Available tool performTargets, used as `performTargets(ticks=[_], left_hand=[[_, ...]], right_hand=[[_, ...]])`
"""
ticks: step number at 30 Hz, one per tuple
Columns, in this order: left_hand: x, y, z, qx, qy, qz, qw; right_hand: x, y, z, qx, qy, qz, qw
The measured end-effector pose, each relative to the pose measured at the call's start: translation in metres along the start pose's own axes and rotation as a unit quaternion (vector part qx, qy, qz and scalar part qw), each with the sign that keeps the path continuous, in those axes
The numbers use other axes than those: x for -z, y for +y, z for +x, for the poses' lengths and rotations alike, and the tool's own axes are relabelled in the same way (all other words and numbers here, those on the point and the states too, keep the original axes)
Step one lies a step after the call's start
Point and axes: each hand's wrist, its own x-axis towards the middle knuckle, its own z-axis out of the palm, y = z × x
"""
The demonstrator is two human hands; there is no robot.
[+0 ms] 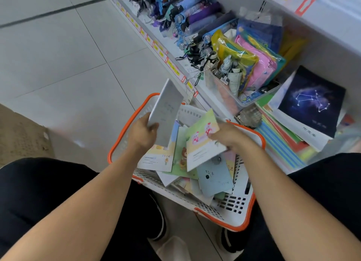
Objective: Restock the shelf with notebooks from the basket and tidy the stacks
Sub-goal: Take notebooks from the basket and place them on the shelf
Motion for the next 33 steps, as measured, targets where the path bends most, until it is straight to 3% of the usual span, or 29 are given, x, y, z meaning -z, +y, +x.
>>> performTargets(ticks=[3, 5, 7, 9, 13, 18, 21, 25, 29, 33], left_hand=[[0.008, 0.020, 0.002, -0.047, 0.002, -0.004, 0.999], [0.010, 0.035, 0.004, 0.013, -0.033, -0.160, 0.986], [0.010, 0.057, 0.003, 0.100, -0.086, -0.335, 0.933], [0.012, 0.081, 0.003, 0.128, -0.148, -0.419, 0.887], [0.019, 0.119, 0.006, 0.072, -0.176, -0.424, 0.886], [0.042, 0.163, 0.019, 0.032, -0.227, -0.437, 0.870], [0.058, 0.195, 0.031, 0.011, -0.244, -0.449, 0.859], [0.075, 0.261, 0.057, -0.009, -0.259, -0.426, 0.867], [0.090, 0.335, 0.100, -0.047, -0.216, -0.425, 0.878], [0.084, 0.368, 0.136, -0.045, -0.208, -0.405, 0.889]], right_hand=[[0.039, -0.025, -0.019, 0.091, 0.049, 0.113, 0.988], [0.046, -0.036, -0.024, 0.141, 0.035, 0.236, 0.961], [0.039, -0.041, -0.019, 0.157, 0.049, 0.288, 0.943], [0.025, -0.043, -0.020, 0.172, 0.082, 0.293, 0.937], [0.019, -0.051, -0.032, 0.196, 0.110, 0.299, 0.927], [0.055, -0.081, -0.067, 0.147, -0.014, 0.438, 0.887], [0.085, -0.102, -0.104, 0.194, -0.062, 0.403, 0.892], [0.128, -0.140, -0.129, 0.234, 0.011, 0.415, 0.879], [0.193, -0.192, -0.114, 0.225, 0.051, 0.542, 0.808], [0.255, -0.237, -0.068, 0.215, 0.070, 0.601, 0.767]])
